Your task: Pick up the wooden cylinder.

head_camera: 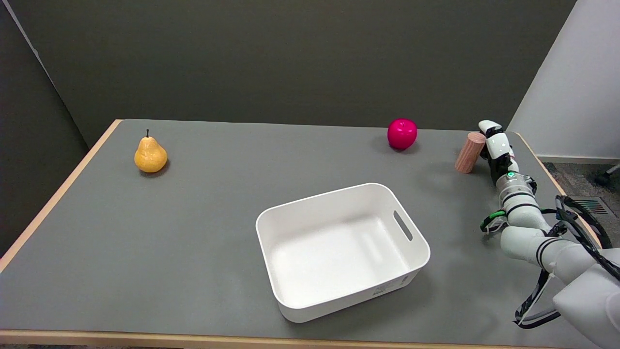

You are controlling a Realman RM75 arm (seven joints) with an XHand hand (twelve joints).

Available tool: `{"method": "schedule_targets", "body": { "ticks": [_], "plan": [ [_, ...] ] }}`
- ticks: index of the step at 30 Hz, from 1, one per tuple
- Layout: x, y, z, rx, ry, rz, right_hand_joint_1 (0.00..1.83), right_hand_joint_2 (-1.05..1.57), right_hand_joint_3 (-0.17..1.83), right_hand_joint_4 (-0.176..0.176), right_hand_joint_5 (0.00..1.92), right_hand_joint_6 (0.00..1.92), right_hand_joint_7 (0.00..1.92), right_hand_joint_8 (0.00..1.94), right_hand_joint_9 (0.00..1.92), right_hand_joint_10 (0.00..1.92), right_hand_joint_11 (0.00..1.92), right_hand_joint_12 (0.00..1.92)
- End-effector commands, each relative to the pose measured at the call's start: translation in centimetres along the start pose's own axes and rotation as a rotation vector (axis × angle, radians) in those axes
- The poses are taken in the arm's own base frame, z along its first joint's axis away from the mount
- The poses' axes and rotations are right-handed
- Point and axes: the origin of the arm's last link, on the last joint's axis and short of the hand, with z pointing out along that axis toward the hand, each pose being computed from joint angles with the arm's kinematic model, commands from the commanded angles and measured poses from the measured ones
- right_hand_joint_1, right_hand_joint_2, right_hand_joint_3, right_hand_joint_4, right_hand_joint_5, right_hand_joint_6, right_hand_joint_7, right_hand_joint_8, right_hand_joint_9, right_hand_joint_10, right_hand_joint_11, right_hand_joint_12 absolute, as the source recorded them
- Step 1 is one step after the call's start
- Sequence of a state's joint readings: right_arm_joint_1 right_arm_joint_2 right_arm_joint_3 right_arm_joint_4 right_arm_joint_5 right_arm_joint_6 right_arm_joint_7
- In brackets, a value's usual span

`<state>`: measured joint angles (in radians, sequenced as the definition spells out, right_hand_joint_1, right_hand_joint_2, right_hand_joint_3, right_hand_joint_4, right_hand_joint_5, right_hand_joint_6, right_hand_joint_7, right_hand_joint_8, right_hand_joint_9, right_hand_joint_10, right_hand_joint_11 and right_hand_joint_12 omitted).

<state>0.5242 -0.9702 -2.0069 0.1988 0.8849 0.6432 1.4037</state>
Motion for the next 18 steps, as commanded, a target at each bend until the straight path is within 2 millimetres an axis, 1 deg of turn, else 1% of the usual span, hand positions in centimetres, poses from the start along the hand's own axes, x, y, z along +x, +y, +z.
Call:
{"method": "schedule_targets", "body": {
  "ticks": [1,10,18],
  "plan": [
    [-1.1,-1.0,-0.2,0.072,-0.024,0.011,0.03,0.59,1.02,-0.045,0.08,0.29,0.11,0.17,0.07,0.33,0.0,0.55],
    [-2.1,-0.5,-0.4,0.051,-0.058,-0.011,0.06,0.6,1.01,-0.039,0.08,0.31,0.11,0.2,0.06,0.36,0.0,0.58],
    [-2.1,0.3,-0.7,0.018,-0.067,-0.024,0.1,0.58,1.01,-0.037,0.08,0.33,0.11,0.22,0.06,0.38,0.0,0.58]
  ]
}}
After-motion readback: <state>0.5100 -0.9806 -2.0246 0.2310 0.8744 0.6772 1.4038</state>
